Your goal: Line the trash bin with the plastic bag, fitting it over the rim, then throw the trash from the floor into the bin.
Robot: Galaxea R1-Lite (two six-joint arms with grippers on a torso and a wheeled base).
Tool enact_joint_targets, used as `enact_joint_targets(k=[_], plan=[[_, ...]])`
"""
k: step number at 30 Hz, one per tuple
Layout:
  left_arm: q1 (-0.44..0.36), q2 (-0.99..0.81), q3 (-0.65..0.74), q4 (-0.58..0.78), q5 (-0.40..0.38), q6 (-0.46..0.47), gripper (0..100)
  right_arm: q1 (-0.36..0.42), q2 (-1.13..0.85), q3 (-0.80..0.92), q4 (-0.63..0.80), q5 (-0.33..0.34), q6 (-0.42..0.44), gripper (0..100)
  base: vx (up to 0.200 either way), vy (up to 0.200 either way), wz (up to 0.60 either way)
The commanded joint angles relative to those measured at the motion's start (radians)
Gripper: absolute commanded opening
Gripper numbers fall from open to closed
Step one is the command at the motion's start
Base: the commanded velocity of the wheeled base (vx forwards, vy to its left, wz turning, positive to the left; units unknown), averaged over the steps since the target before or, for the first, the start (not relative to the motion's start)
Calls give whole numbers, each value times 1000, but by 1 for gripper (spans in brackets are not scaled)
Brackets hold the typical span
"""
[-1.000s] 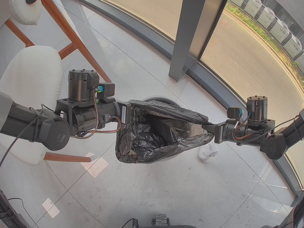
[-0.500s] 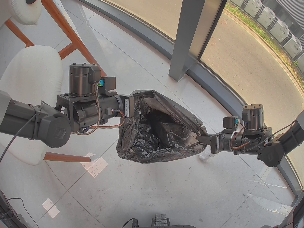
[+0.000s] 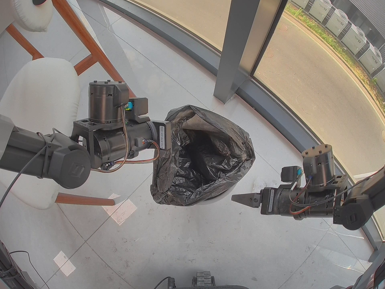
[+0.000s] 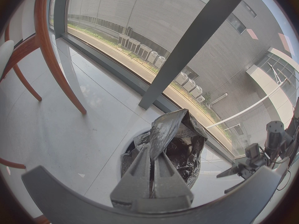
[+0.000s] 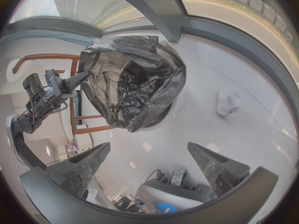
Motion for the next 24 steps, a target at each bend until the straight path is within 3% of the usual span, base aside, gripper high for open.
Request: enact_joint_targets(k=[1,13,17,24], plan=[[0,-3,5,0,0,-1,0,89,95,-49,-14,-71,72,100,0,0,0],[0,-3,4,0,0,-1,0,102,308,-248,-56,-135,107,100,0,0,0],[0,-1,5,0,0,-1,0,96,337,-319,-52,-149,147,100,0,0,0],[0,0,5,0,0,-1,0,83,372,-374,-55,-168,141,100,0,0,0]])
